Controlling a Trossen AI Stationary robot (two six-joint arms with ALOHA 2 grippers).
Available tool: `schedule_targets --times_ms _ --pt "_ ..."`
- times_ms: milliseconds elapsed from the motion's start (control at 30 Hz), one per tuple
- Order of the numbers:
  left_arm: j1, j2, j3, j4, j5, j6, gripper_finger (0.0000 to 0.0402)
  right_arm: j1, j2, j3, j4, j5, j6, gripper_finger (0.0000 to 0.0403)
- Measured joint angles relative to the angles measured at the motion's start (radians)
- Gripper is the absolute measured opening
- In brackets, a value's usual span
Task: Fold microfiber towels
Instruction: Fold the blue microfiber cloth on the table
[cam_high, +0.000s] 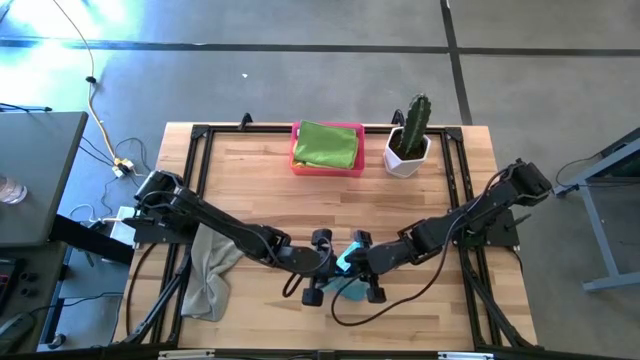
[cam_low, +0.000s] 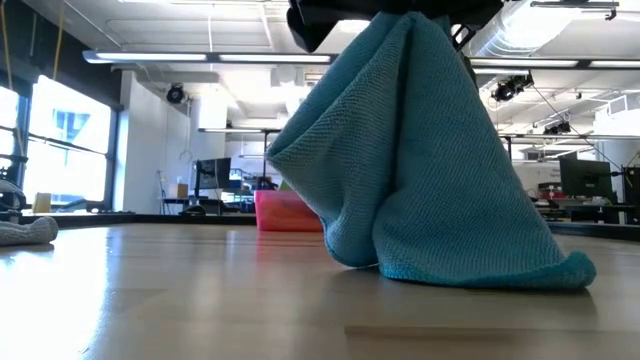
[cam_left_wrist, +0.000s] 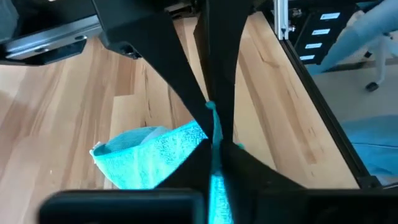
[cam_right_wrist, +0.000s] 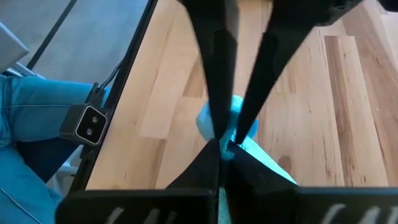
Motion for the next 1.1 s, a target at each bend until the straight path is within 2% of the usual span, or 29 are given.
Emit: schedule_targets --times_ms 100,367,500,767,933,1100 --pt "0.000 0.000 0.000 0.000 0.000 0.013 0.0006 0.000 0.000 0.000 -0.001 -0.001 -0.015 0.0018" --pt "0.001 0.000 0.000 0.001 -0.001 0.016 0.0003 0.000 0.000 0.000 -0.018 -0.001 -0.059 0.0142" --pt "0.000 0.000 0.000 0.014 0.000 0.029 0.0002 -0.003 0.000 0.001 -0.071 0.012 0.016 0.0178" --pt "0.000 -0.060 0.034 0.024 0.098 0.094 0.0001 0.009 0.000 0.001 -0.168 0.075 0.107 0.0176" --pt "0.000 -0.128 0.033 -0.008 0.106 0.128 0.0001 0.027 0.000 0.000 -0.168 0.114 0.107 0.0161" --pt "0.000 -0.199 0.034 -0.025 0.103 0.140 0.0001 0.052 0.004 0.000 -0.167 0.205 0.097 0.0149"
